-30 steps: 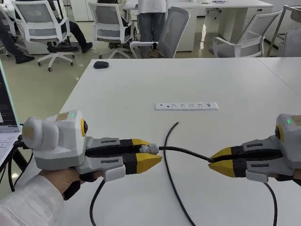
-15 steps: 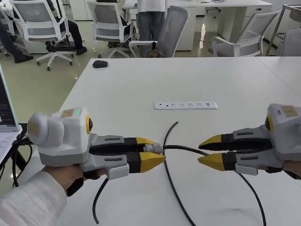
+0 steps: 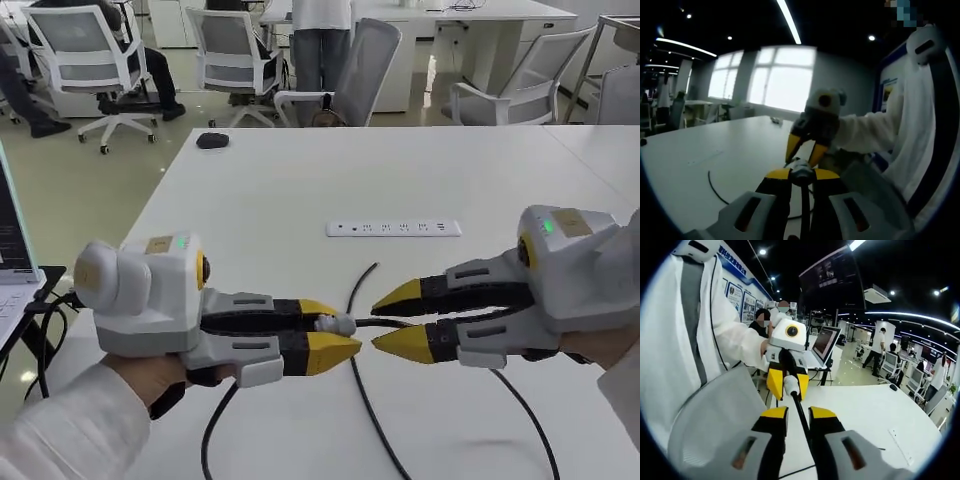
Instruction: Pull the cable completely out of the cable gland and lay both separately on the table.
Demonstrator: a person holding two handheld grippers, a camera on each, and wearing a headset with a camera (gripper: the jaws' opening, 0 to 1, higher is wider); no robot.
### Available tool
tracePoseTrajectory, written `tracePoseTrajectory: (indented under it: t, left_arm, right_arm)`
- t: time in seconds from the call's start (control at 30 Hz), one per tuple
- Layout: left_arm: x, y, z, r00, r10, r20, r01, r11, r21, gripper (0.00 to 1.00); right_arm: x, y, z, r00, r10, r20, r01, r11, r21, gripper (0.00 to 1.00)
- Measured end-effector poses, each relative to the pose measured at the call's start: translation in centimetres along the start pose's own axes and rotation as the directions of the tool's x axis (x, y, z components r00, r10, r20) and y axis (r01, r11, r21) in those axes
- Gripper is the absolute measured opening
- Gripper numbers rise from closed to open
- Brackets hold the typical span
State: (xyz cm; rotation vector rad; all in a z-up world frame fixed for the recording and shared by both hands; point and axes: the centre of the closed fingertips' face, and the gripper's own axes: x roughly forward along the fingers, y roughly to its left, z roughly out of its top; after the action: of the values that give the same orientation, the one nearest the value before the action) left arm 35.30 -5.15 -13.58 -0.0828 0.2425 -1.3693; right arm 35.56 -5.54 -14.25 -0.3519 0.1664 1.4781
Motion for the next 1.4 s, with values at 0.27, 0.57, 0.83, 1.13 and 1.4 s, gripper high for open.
tracePoseTrajectory:
  t: [0.27, 0.57, 0.83, 1.13, 1.4]
  left_arm:
    - [0.0, 0.0, -0.3, 1.0, -0.001, -0.004, 0.001, 1.0, 0.0, 0.17]
    - [0.1, 0.2, -0.2, 1.0, 0.0, 0.001, 0.0, 1.0, 0.001, 0.17]
    - [-0.3, 0.5, -0.2, 0.9999, 0.012, 0.01, -0.012, 1.0, -0.004, 0.17]
    - [-1.3, 0.8, 0.0, 0.9992, 0.031, 0.026, -0.031, 0.999, -0.01, 0.17]
    - [-1.9, 0.8, -0.2, 0.9989, 0.043, 0.017, -0.043, 0.999, -0.007, 0.17]
  right_arm:
    - [0.3, 0.0, 0.0, 0.9998, 0.001, 0.018, -0.002, 1.0, 0.023, 0.07]
    - [0.2, 0.0, 0.1, 0.9995, 0.0, 0.031, -0.001, 0.999, 0.035, 0.06]
    - [-0.6, -0.5, -0.5, 0.9993, -0.026, 0.026, 0.025, 0.998, 0.05, 0.06]
    - [-2.1, -1.3, -1.6, 0.9974, -0.07, 0.016, 0.068, 0.994, 0.083, 0.06]
    - [-3.4, -1.5, -3.2, 0.9951, -0.099, -0.008, 0.099, 0.988, 0.116, 0.06]
